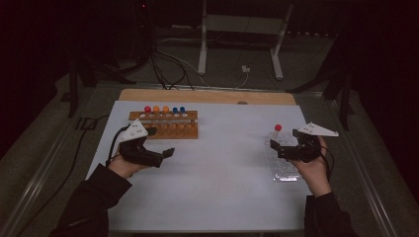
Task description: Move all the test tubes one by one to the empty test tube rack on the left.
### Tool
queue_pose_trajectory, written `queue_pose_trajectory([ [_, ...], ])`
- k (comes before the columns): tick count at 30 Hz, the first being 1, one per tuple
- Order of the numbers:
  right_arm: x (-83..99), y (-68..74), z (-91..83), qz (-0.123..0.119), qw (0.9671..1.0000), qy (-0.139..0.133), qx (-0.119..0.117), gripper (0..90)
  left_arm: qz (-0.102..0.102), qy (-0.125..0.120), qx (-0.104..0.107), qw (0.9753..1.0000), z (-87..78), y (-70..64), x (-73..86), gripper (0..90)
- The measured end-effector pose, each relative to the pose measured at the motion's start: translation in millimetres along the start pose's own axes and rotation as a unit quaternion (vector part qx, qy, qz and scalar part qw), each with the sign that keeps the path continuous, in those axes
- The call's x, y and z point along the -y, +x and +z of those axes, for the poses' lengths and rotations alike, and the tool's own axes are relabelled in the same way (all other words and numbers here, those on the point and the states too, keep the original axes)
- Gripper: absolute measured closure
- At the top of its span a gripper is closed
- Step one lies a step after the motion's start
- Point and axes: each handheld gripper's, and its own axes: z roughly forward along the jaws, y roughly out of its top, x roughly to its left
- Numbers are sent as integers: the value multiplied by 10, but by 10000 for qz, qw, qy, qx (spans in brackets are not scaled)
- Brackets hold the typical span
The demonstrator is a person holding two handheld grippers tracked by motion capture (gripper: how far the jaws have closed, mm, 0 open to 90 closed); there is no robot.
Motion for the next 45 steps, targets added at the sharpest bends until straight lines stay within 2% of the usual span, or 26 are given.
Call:
queue_pose_trajectory([
  [3, 20, -91, 103, 48, 9996, 216, 185, 80, 101, -23, 175, 9998, 19, -122, 30, 20],
  [5, 23, -138, 165, 94, 9990, 347, 263, 189, 151, -6, 269, 9995, 32, -164, 46, 20],
  [7, 16, -160, 227, 67, 9980, 512, 356, 250, 130, -24, 342, 9993, 37, -181, 56, 20],
  [11, 1, -173, 327, 11, 9971, 689, 337, 422, 104, -23, 464, 9989, 35, -188, 70, 20],
  [14, -1, -185, 397, 17, 9964, 793, 293, 507, 155, 37, 438, 9989, 44, -193, 85, 20],
  [16, -4, -181, 433, -9, 9960, 844, 289, 561, 117, 35, 487, 9987, 44, -183, 91, 20],
  [20, -11, -161, 491, -83, 9951, 944, 271, 684, 83, 8, 449, 9990, 38, -170, 90, 20],
  [22, -13, -156, 510, -111, 9946, 963, 375, 744, 83, 8, 462, 9989, 36, -165, 91, 20],
  [25, -23, -161, 499, -98, 9947, 940, 404, 752, 73, 29, 466, 9989, 38, -160, 95, 20],
  [29, -89, -133, 417, -223, 9957, 795, 416, 753, 75, 32, 439, 9990, 34, -151, 89, 20],
  [37, -335, -17, 110, -463, 9978, 276, 386, 753, 78, 22, 510, 9987, 21, -171, 37, 20],
  [40, -393, 90, 37, -541, 9981, 159, 260, 753, 86, 9, 535, 9985, 25, -183, 24, 20],
  [45, -367, 373, 44, -725, 9972, 119, -150, 754, 82, 20, 674, 9977, 34, -198, -13, 20],
])
